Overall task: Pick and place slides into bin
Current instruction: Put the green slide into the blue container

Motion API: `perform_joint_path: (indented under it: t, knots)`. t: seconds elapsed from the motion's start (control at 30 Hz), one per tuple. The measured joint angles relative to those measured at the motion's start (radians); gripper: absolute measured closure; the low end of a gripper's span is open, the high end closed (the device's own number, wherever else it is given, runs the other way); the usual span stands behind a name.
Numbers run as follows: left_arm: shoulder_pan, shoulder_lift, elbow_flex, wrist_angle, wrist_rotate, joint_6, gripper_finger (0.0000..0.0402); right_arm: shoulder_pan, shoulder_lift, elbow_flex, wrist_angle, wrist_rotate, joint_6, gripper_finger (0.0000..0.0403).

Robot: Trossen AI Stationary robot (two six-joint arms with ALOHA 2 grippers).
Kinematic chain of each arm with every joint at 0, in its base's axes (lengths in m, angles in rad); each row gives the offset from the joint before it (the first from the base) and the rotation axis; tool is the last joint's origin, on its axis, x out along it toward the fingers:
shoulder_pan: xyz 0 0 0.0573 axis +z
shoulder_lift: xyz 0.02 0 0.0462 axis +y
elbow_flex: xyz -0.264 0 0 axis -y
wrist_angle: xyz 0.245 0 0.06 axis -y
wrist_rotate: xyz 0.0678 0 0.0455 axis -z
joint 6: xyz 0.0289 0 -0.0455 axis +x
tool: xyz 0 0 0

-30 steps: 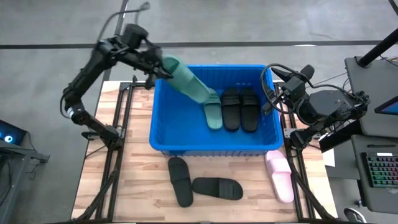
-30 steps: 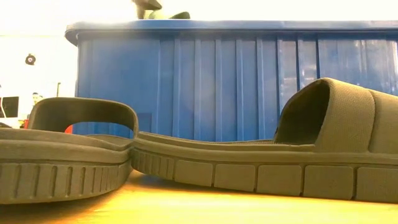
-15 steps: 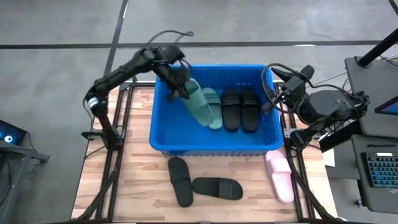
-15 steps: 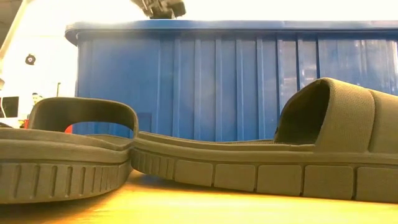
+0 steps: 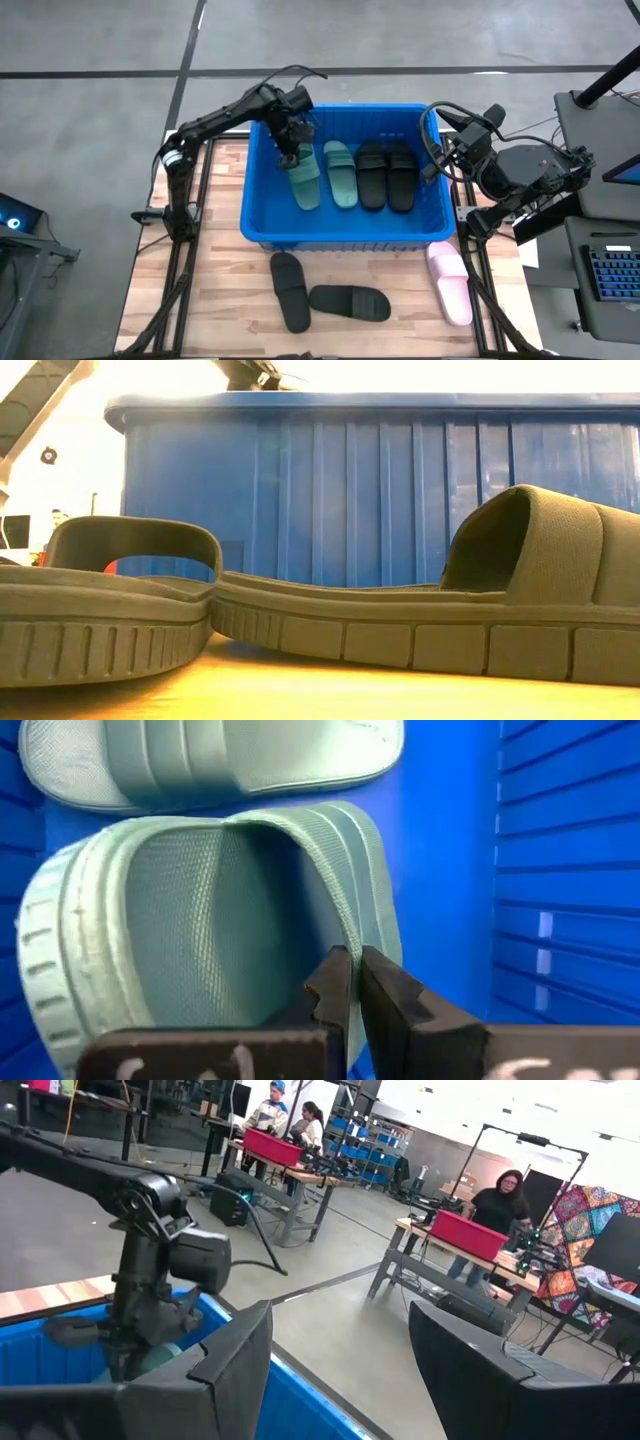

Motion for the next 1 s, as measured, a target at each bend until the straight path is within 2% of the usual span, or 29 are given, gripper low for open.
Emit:
perform_joint_path:
  t: [0.33, 1.0]
  knots:
    - [0.003, 0.062, -0.002, 0.048, -0.012, 0.127, 0.0401, 0.0, 0.0, 0.0, -0.001, 0.0, -0.001, 0.0177]
    - [0.039, 0.048, -0.029, 0.082, -0.037, 0.128, 0.0401, 0.0, 0.0, 0.0, -0.001, 0.0, -0.001, 0.0177]
